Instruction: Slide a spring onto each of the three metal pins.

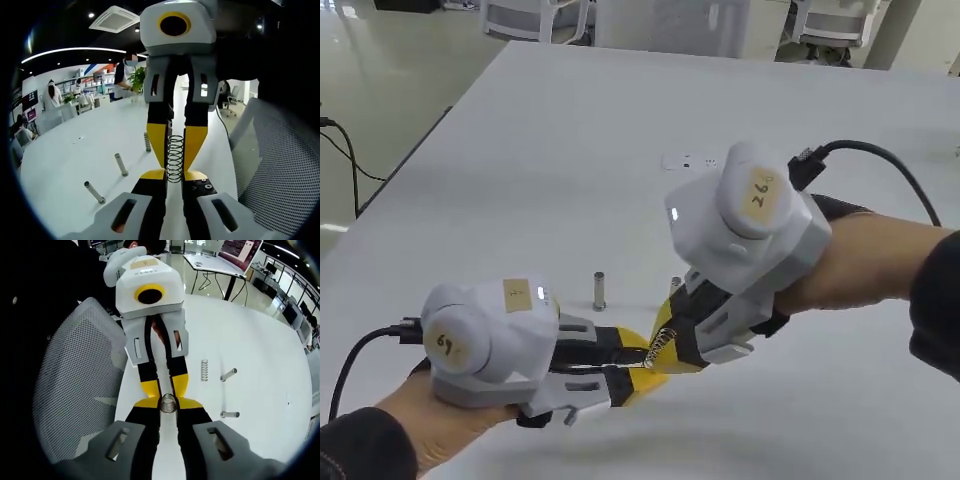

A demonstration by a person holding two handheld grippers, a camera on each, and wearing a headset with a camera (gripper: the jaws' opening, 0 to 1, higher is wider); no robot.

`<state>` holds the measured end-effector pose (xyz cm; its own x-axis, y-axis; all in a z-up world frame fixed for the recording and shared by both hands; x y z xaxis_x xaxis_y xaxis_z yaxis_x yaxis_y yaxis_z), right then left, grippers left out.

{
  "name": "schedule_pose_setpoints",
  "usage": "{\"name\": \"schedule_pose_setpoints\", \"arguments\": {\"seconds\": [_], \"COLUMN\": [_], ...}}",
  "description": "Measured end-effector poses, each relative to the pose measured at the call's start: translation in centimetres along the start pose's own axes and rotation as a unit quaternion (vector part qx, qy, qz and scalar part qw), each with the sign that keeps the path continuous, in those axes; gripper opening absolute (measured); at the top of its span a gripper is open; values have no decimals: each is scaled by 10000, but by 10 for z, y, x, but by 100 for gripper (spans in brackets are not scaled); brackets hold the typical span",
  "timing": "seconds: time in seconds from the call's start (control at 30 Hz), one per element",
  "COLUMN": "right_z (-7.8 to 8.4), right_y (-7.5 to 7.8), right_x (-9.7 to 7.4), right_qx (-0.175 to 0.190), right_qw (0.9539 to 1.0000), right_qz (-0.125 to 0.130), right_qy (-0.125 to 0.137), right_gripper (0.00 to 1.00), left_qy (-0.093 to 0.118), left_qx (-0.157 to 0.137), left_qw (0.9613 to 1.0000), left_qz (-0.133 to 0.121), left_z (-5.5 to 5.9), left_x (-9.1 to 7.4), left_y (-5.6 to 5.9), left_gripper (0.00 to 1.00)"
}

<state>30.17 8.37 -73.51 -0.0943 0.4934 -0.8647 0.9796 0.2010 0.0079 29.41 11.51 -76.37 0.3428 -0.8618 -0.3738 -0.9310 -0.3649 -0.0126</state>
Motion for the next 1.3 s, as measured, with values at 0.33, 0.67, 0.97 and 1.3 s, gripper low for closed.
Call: {"name": "schedule_pose_setpoints", "arguments": {"seconds": [0.33,0.67,0.97,1.3], "right_z": [0,4,10,15], "right_y": [2,3,7,11], "right_x": [-1,-1,-2,-2], "right_qx": [0,19,62,94], "right_qw": [10000,9999,9997,9995], "right_qz": [35,60,95,153], "right_qy": [-47,-132,-195,-275], "right_gripper": [13,13,13,13], "left_qy": [-170,-193,-216,-217], "left_qx": [-58,-235,-512,-732], "left_qw": [9998,9994,9978,9954], "left_qz": [-28,-138,-358,-576], "left_z": [7,13,20,26], "left_x": [1,-4,-11,-18], "left_y": [-1,-4,-13,-20], "left_gripper": [17,25,41,55]}}
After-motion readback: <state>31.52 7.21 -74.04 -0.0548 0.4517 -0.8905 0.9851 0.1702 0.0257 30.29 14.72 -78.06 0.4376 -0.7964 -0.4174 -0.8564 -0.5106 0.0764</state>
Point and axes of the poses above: the centre of the closed fingertips' face, and the gripper's own axes: x roughly forward along the fingers, y roughly to its right, z roughly out of its underside, the point moved 4 cm from there along -x, roughly backward along the fingers, and after that the axes turned 1 degree about -y, right-handed, at the moved point
